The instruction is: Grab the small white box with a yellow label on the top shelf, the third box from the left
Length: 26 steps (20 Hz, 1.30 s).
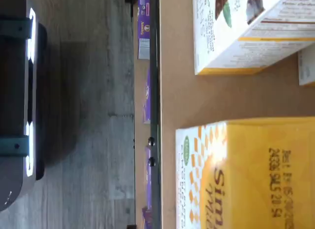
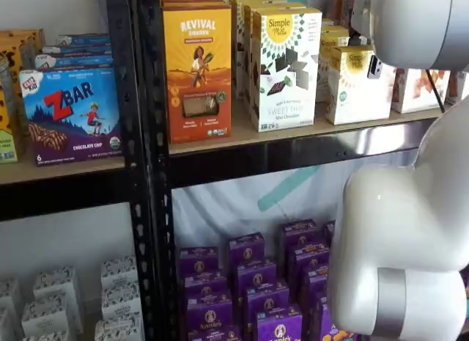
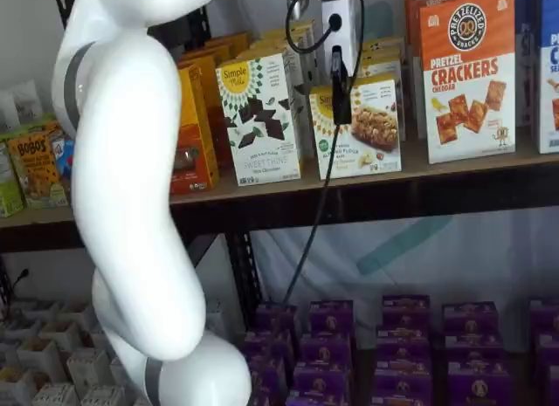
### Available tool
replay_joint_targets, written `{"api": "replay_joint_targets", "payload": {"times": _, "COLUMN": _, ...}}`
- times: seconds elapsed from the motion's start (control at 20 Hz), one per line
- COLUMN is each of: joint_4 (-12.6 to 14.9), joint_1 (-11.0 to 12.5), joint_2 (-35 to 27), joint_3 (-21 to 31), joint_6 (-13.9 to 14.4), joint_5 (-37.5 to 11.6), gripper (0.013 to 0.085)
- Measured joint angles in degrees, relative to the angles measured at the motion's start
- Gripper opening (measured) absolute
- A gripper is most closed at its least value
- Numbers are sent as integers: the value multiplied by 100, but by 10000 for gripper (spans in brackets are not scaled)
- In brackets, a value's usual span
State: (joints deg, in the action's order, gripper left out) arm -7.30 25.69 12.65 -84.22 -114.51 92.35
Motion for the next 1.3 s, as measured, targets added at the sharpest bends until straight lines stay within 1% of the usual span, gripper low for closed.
{"api": "replay_joint_targets", "payload": {"times": 0.05, "joint_4": 5, "joint_1": 0, "joint_2": 1, "joint_3": 1, "joint_6": 0, "joint_5": 8, "gripper": 850}}
{"api": "replay_joint_targets", "payload": {"times": 0.1, "joint_4": 15, "joint_1": 0, "joint_2": -3, "joint_3": -6, "joint_6": 0, "joint_5": 28, "gripper": 810}}
{"api": "replay_joint_targets", "payload": {"times": 0.15, "joint_4": 29, "joint_1": -3, "joint_2": -15, "joint_3": -25, "joint_6": 2, "joint_5": 61, "gripper": 810}}
{"api": "replay_joint_targets", "payload": {"times": 0.2, "joint_4": 34, "joint_1": -3, "joint_2": -18, "joint_3": -29, "joint_6": 3, "joint_5": 72, "gripper": 770}}
{"api": "replay_joint_targets", "payload": {"times": 0.25, "joint_4": 33, "joint_1": -3, "joint_2": -18, "joint_3": -28, "joint_6": 2, "joint_5": 74, "gripper": 770}}
{"api": "replay_joint_targets", "payload": {"times": 0.35, "joint_4": 4, "joint_1": 8, "joint_2": -12, "joint_3": -26, "joint_6": -3, "joint_5": 81, "gripper": 690}}
{"api": "replay_joint_targets", "payload": {"times": 0.55, "joint_4": 9, "joint_1": -7, "joint_2": -22, "joint_3": -66, "joint_6": 15, "joint_5": 133, "gripper": 690}}
{"api": "replay_joint_targets", "payload": {"times": 0.65, "joint_4": 20, "joint_1": -20, "joint_2": -16, "joint_3": -68, "joint_6": 26, "joint_5": 135, "gripper": 610}}
{"api": "replay_joint_targets", "payload": {"times": 0.7, "joint_4": 18, "joint_1": -21, "joint_2": -9, "joint_3": -59, "joint_6": 28, "joint_5": 122, "gripper": 610}}
{"api": "replay_joint_targets", "payload": {"times": 0.75, "joint_4": 17, "joint_1": -26, "joint_2": 1, "joint_3": -46, "joint_6": 31, "joint_5": 105, "gripper": 570}}
{"api": "replay_joint_targets", "payload": {"times": 0.9, "joint_4": 17, "joint_1": -40, "joint_2": 15, "joint_3": -27, "joint_6": 44, "joint_5": 85, "gripper": 570}}
{"api": "replay_joint_targets", "payload": {"times": 1.0, "joint_4": 4, "joint_1": -48, "joint_2": 22, "joint_3": -15, "joint_6": 53, "joint_5": 75, "gripper": 490}}
{"api": "replay_joint_targets", "payload": {"times": 1.25, "joint_4": -22, "joint_1": -46, "joint_2": 26, "joint_3": -10, "joint_6": 54, "joint_5": 57, "gripper": 490}}
{"api": "replay_joint_targets", "payload": {"times": 1.3, "joint_4": -29, "joint_1": -43, "joint_2": 27, "joint_3": -10, "joint_6": 52, "joint_5": 52, "gripper": 450}}
